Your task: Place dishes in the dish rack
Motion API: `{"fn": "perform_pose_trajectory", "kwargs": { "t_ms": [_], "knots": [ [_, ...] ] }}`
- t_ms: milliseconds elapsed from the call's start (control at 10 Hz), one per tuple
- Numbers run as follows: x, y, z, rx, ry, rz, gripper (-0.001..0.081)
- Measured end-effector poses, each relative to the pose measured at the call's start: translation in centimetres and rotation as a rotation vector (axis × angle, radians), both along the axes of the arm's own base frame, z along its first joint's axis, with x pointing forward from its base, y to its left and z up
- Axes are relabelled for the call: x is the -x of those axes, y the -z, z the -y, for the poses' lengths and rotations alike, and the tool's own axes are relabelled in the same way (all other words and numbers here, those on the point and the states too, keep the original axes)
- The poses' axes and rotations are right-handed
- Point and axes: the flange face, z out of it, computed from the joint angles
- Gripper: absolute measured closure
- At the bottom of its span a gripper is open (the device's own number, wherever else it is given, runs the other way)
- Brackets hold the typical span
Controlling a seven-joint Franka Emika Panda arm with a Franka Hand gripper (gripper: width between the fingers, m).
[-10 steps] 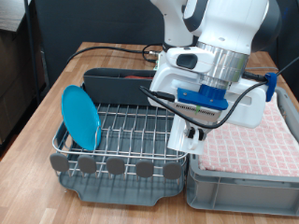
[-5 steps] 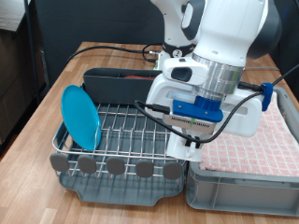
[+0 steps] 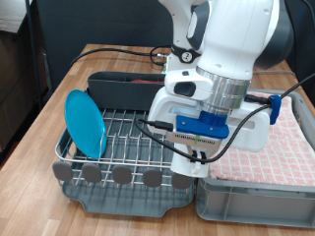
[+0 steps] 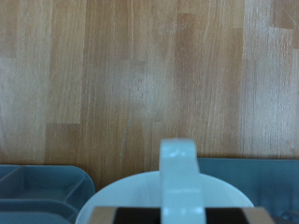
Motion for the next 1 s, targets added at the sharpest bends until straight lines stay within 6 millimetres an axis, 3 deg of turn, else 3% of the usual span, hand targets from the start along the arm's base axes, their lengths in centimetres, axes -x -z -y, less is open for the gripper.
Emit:
{"fn": "perform_pose_trajectory", "kwargs": {
  "t_ms": [1000],
  "knots": [
    [-1.8, 3.0, 1.7, -0.029, -0.019, -0.079, 0.0734]
  ]
}}
